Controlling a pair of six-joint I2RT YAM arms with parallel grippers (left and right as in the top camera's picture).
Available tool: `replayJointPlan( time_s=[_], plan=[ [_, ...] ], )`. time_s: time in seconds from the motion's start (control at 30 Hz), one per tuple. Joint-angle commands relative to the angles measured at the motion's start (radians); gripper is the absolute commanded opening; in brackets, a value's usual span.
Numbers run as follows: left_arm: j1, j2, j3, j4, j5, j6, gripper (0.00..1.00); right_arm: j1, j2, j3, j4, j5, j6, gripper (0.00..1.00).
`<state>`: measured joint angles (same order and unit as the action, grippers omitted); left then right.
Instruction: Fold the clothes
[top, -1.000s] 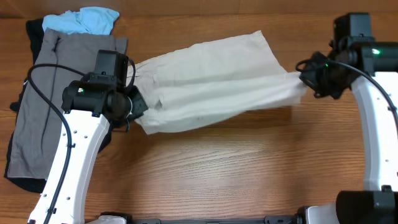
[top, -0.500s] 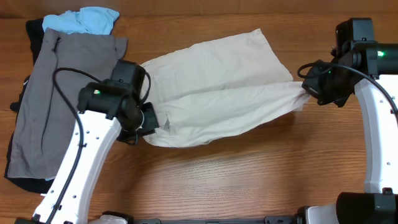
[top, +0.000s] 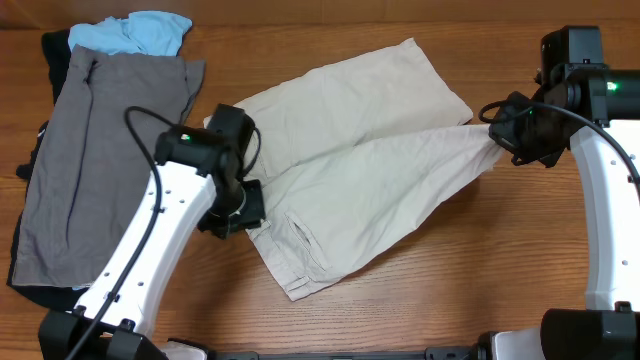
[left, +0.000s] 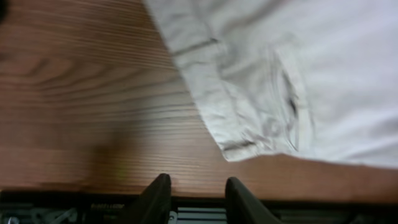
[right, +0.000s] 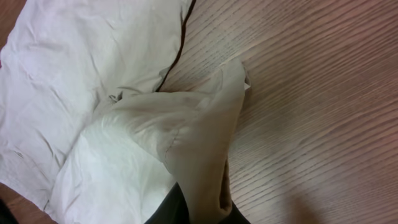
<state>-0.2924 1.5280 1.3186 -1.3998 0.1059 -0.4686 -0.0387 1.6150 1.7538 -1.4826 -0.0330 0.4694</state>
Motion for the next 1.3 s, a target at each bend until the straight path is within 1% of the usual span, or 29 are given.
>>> replayJointPlan(
  time_s=[0.0, 0.1, 0.13, 0.17, 0.23, 0.33, 0.37, 0.5, 0.57, 0.63, 0.67, 0.73, 0.87, 1.03, 1.13, 1.27],
  plan=[
    [-0.113, 0.003, -0.007, 0.020, 0.104, 0.156, 0.28, -0.008, -0.014, 0.020, 0.014, 0.024, -0.006, 0.11],
    [-0.223, 0.003, -0.013, 0.074, 0.086, 0.206, 0.30, -0.008, -0.014, 0.020, 0.014, 0.023, -0.006, 0.11],
    [-0.278, 0.003, -0.026, 0.103, 0.054, 0.215, 0.31, -0.008, -0.014, 0.020, 0.014, 0.023, -0.006, 0.11],
    [-0.305, 0.003, -0.035, 0.114, 0.033, 0.215, 0.33, -0.008, -0.014, 0.020, 0.014, 0.023, -0.006, 0.11],
    [-0.404, 0.005, -0.086, 0.163, -0.031, 0.215, 0.33, -0.008, -0.014, 0.020, 0.014, 0.023, -0.006, 0.11],
    [-0.459, 0.006, -0.140, 0.216, -0.031, 0.215, 0.33, -0.008, -0.014, 0.020, 0.014, 0.018, -0.006, 0.11],
    [-0.482, 0.006, -0.174, 0.249, -0.031, 0.214, 0.35, -0.008, -0.014, 0.020, 0.014, 0.013, -0.006, 0.11],
    [-0.499, 0.006, -0.243, 0.303, -0.026, 0.199, 0.42, -0.008, -0.014, 0.020, 0.014, 0.013, -0.006, 0.11],
    [-0.501, 0.006, -0.281, 0.314, -0.028, 0.200, 0.51, -0.008, -0.014, 0.020, 0.014, 0.013, -0.006, 0.11],
    [-0.501, 0.006, -0.341, 0.361, -0.024, 0.200, 0.61, -0.008, -0.014, 0.020, 0.014, 0.013, -0.006, 0.11],
    [-0.501, 0.006, -0.373, 0.391, -0.017, 0.200, 0.63, -0.008, -0.014, 0.020, 0.014, 0.013, -0.006, 0.11],
    [-0.501, 0.006, -0.440, 0.472, 0.011, 0.200, 0.64, -0.008, -0.014, 0.020, 0.014, 0.013, -0.006, 0.11],
    [-0.501, 0.006, -0.501, 0.541, 0.049, 0.192, 0.66, -0.008, -0.014, 0.020, 0.014, 0.013, -0.006, 0.11],
    [-0.501, 0.006, -0.512, 0.563, 0.049, 0.192, 0.70, -0.008, -0.014, 0.020, 0.014, 0.013, -0.006, 0.12],
    [-0.501, 0.010, -0.512, 0.563, 0.053, 0.192, 0.74, -0.008, -0.014, 0.020, 0.015, 0.013, -0.006, 0.12],
    [-0.501, 0.036, -0.512, 0.554, 0.085, 0.192, 0.74, -0.008, -0.014, 0.020, 0.015, 0.013, -0.006, 0.12]
  ],
)
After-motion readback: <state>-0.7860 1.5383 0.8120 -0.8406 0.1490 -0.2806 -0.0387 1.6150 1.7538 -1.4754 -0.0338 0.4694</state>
